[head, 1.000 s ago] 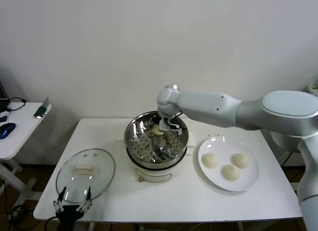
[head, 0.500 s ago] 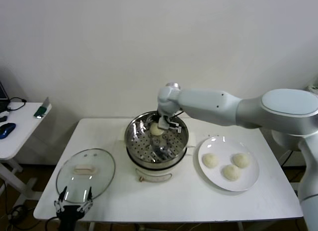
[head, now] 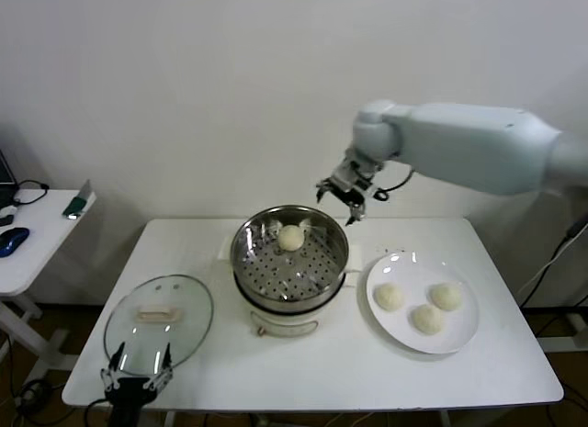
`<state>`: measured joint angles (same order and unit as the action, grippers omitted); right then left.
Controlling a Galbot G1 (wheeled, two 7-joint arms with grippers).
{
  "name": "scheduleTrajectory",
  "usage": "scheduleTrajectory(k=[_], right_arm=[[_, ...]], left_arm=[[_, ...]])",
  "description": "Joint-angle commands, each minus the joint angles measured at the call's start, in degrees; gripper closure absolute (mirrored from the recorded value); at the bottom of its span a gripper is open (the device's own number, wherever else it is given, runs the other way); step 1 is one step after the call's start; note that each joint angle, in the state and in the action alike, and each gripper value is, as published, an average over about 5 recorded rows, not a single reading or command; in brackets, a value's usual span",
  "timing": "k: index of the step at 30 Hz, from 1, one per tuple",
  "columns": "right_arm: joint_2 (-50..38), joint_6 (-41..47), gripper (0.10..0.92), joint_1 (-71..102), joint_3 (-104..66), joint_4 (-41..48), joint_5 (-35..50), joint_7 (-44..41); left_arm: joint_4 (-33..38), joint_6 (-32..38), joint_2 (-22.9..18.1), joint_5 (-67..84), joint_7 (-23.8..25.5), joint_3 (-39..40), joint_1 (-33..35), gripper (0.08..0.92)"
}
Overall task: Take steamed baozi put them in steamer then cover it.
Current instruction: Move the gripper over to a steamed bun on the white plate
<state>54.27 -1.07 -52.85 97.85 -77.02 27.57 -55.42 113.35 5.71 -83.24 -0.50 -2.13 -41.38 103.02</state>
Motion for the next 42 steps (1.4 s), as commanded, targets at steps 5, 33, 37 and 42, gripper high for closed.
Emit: scheduleTrajectory(k=[5, 33, 37, 42], right_arm=[[-21.1, 17.5, 0.203, 1.0, 10.6, -11.0, 9.2, 4.5], [-5.8, 22.2, 0.203, 33.4, -13.5, 8.6, 1.7, 10.5], [-4.9, 22.2, 0.203, 34.1, -13.8, 9.9, 1.1, 10.3], [-4.1, 22.1, 0.203, 35.0, -14.4, 11.2, 0.4, 10.3]], left_arm=[[0.4, 0.0, 0.0, 0.2, 0.1, -0.1, -0.5, 0.177], [0.0, 0.0, -0.8, 0.0, 0.1, -0.9, -0.1, 0.177], [-0.2, 0.1, -0.9, 0.0, 0.1, -0.8, -0.2, 0.177], [-0.3, 0.1, -1.0, -0.1, 0.1, -0.6, -0.2, 0.177]])
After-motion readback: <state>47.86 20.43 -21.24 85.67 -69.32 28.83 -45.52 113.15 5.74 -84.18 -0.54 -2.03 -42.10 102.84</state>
